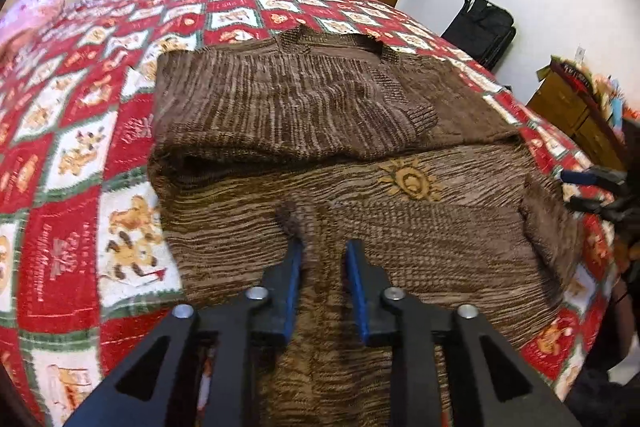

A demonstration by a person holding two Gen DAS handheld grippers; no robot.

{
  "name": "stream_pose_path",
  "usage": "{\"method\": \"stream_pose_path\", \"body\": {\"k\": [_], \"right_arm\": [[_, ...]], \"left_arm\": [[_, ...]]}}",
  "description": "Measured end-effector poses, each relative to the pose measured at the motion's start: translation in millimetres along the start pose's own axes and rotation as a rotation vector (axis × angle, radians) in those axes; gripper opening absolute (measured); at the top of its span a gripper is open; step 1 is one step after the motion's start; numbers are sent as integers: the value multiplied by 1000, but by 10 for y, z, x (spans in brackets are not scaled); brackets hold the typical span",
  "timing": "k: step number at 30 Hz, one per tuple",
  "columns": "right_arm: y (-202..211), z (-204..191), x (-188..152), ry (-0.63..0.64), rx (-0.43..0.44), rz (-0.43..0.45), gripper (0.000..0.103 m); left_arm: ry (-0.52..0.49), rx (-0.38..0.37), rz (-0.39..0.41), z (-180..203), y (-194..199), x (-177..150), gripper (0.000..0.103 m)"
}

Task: Fold small clothes

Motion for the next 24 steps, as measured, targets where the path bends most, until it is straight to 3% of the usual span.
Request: {"method": "stream_pose_path", "body": {"k": [1,4,5,7,9,10,15,19,24], "right_arm": [[-55,-23,17,13,-9,-8,72],[-233,-98,65,56,-25,-46,69],[-307,-138,60,79,-14,-69,58],[-396,-187,32,119,-79,-103,42],[-352,-253,4,163,-120,-92,17],[-308,-272,-7,165,-111,-86,13],[-46,-254,-78,109,-91,-22,12],[309,-208,-83,30,-61,83,12],[608,-136,-33,-35,-106,177,11]], "left_arm": [[5,-26,-1,9,-2,15,41],[-23,2,10,70,-20,29,43],[-53,28,18,110,-30,23,42],[-88,67,17,150,-41,1,17],[-83,44,24,145,-5,-16,12],[-77,33,29,137,12,-17,11],[-71,27,99,193,209,-45,9],[-35,2,180,204,485,-38,9],[-5,21,279,174,838,1,9]]}}
Point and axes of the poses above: each gripper's, at about its wrist camera, not at the fingertips, and y roughly against the way its jaws point, z to its right, x to its top, the point moved 4 cm from there along -y, roughly the way its jaws point, and after that the axes turned 10 degrees about -z, right-handed, at the moved point
